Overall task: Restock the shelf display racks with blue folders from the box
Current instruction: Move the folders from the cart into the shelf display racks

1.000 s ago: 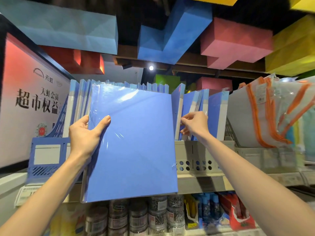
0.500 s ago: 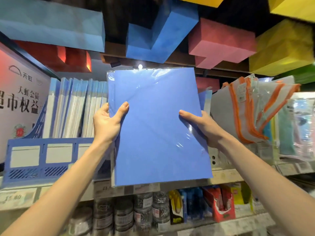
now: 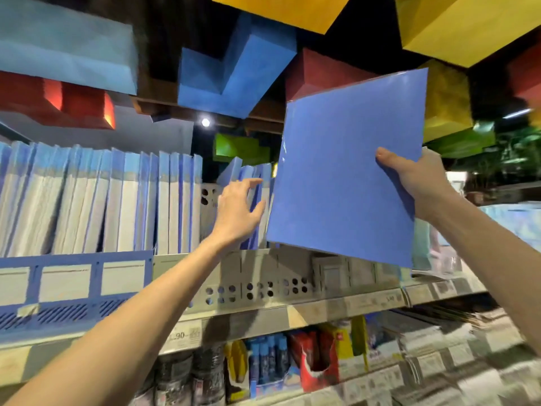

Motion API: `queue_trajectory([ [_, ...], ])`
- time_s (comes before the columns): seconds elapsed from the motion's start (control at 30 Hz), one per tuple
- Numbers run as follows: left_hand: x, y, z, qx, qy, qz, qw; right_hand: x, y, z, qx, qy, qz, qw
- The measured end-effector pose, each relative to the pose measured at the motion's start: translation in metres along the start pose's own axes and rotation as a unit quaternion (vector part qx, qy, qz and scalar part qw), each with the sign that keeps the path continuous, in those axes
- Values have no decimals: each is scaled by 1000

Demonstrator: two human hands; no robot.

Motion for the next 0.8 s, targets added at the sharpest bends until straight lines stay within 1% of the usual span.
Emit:
queue_trajectory([
  [0.07, -2, 0, -15, 44, -100, -21, 994, 5, -8, 4, -19, 25, 19, 999],
  [0.17, -5, 1, -37, 99, -235, -79, 964, 13, -15, 5, -51, 83, 51, 994],
  [0.3, -11, -2, -57, 145, -336, -130, 922, 21, -18, -7, -97, 150, 105, 978],
  [0.37, -11, -3, -68, 164, -369, -145, 904, 15, -19, -21, -106, 147, 115, 977],
  [0.47, -2, -5, -76, 177, -403, -147, 886, 1, -24, -45, -105, 144, 126, 976],
  [0.57, 17, -6, -71, 183, -412, -140, 881, -17, -31, -66, -96, 160, 127, 974],
  [0.7, 30, -3, -54, 167, -440, -169, 866, -38, -45, -97, -73, 174, 122, 974],
  [0.8, 37, -1, -39, 159, -441, -171, 867, -56, -53, -120, -67, 195, 111, 972],
])
Point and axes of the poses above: each hand's wrist, its own y-axis away from the middle knuckle, its own z-axis out of the back of the hand, x = y × z, the point moved 9 cm from there along -y, towards the middle knuckle
